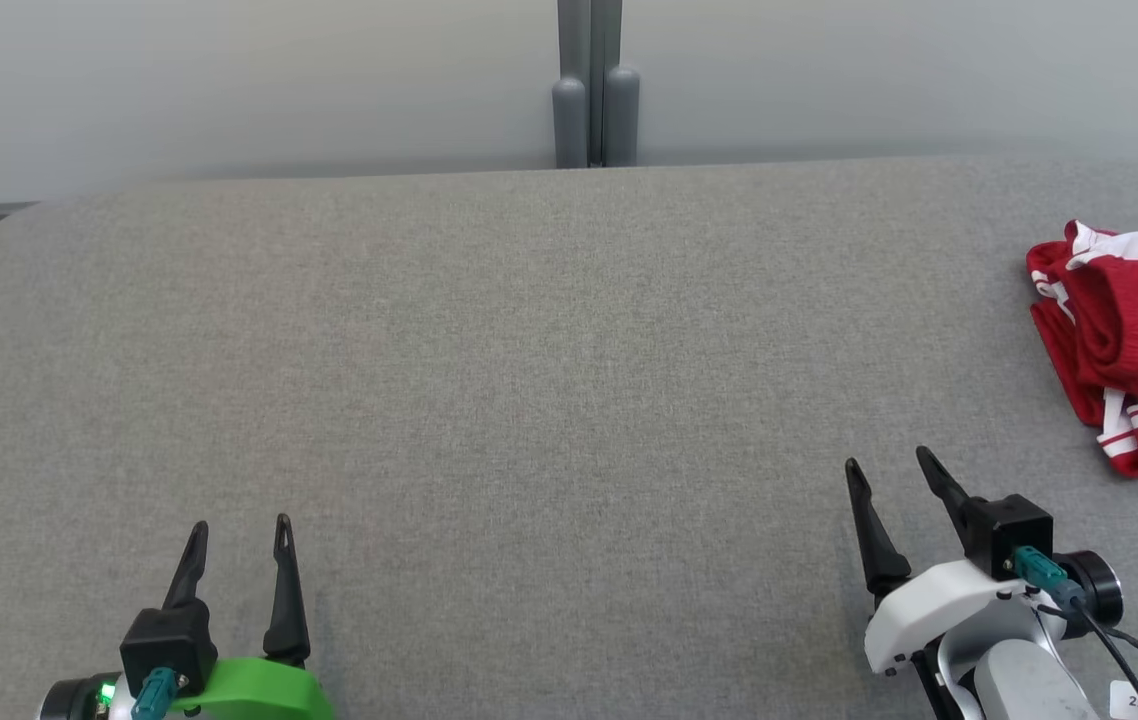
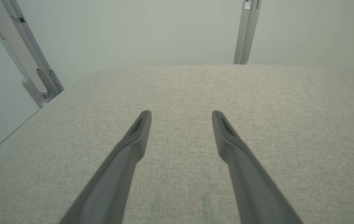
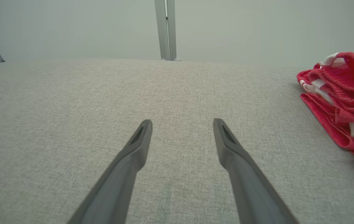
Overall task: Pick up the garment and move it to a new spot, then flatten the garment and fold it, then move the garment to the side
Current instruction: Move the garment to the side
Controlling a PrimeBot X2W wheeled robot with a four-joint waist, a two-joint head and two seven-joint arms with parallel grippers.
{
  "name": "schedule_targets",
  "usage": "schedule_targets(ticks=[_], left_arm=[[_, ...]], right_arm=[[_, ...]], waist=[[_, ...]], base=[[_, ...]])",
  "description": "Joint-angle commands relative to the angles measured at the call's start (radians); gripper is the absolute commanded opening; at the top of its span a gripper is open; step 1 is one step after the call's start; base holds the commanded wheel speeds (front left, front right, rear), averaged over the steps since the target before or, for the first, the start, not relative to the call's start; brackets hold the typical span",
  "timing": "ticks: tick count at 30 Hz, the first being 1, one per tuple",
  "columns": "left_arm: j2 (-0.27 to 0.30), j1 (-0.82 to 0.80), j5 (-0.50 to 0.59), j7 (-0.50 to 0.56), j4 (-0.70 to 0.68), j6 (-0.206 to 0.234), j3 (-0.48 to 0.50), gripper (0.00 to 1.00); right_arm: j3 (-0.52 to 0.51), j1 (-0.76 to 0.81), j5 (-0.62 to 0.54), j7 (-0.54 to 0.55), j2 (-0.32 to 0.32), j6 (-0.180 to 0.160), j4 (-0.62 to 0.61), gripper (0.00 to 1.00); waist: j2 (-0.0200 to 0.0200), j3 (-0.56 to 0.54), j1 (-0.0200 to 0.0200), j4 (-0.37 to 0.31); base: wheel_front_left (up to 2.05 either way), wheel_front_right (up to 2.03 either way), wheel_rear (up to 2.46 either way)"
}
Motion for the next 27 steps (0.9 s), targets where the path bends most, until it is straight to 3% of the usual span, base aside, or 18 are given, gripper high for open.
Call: schedule_targets(ticks=[1,8,27], left_arm=[[0.004,0.019,-0.010,-0.002,0.004,-0.005,0.004,1.00],[0.004,0.055,-0.019,-0.002,0.007,0.006,0.015,1.00],[0.004,0.072,-0.052,-0.002,0.011,-0.025,0.030,1.00]], right_arm=[[0.001,0.017,0.001,-0.002,-0.004,-0.002,0.002,1.00],[-0.001,0.059,-0.021,-0.002,-0.001,-0.002,-0.034,1.00],[-0.021,0.080,-0.004,-0.002,0.000,-0.002,-0.094,1.00]], waist=[[0.0000,-0.049,0.0000,0.000],[0.0000,-0.089,0.0000,-0.003],[0.0000,-0.108,0.0000,-0.015]], base=[[0.00,0.00,0.00],[0.00,0.00,0.00],[0.00,0.00,0.00]])
